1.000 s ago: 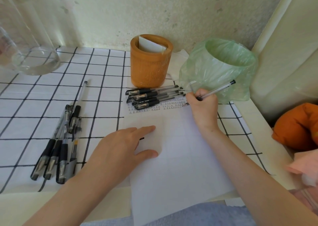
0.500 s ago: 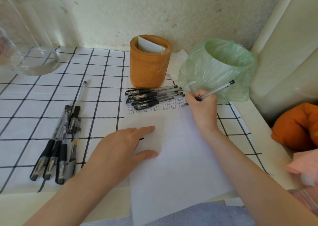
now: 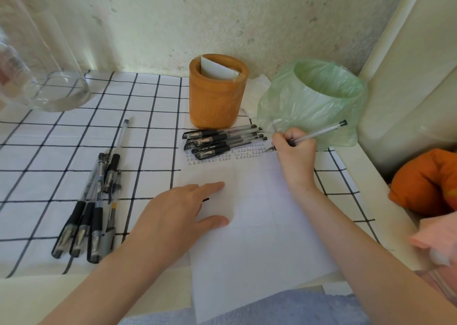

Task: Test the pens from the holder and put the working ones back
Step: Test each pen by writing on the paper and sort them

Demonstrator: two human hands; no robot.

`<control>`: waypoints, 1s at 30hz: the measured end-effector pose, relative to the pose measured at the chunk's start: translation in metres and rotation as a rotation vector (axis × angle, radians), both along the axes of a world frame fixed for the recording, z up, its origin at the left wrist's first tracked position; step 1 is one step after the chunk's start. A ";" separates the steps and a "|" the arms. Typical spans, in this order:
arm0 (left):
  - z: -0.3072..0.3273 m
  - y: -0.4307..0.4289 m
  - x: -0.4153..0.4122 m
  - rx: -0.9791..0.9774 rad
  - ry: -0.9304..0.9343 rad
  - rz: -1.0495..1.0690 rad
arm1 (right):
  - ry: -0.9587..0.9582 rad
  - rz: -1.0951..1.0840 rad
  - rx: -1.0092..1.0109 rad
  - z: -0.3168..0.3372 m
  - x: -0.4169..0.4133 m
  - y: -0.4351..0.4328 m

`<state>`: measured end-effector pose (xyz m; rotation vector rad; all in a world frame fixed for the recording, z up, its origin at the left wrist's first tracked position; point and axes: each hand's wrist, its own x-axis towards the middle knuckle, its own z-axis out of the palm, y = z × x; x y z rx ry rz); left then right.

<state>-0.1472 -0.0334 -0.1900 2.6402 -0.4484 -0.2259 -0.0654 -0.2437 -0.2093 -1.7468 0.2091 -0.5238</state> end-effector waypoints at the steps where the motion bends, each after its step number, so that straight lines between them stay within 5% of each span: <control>1: 0.001 0.001 0.000 0.001 0.005 -0.005 | -0.027 0.006 0.018 0.004 -0.003 0.001; 7: 0.003 -0.001 -0.004 -0.075 -0.030 -0.001 | -0.025 0.256 0.195 0.060 -0.028 0.018; 14: 0.018 0.003 -0.001 -0.622 -0.009 0.083 | 0.223 0.454 0.450 0.072 -0.059 0.022; 20: 0.019 0.000 -0.003 -0.816 0.028 0.108 | 0.255 0.444 0.393 0.069 -0.068 0.028; 30: 0.019 -0.001 -0.003 -0.809 0.017 0.133 | 0.251 0.461 0.290 0.059 -0.066 0.041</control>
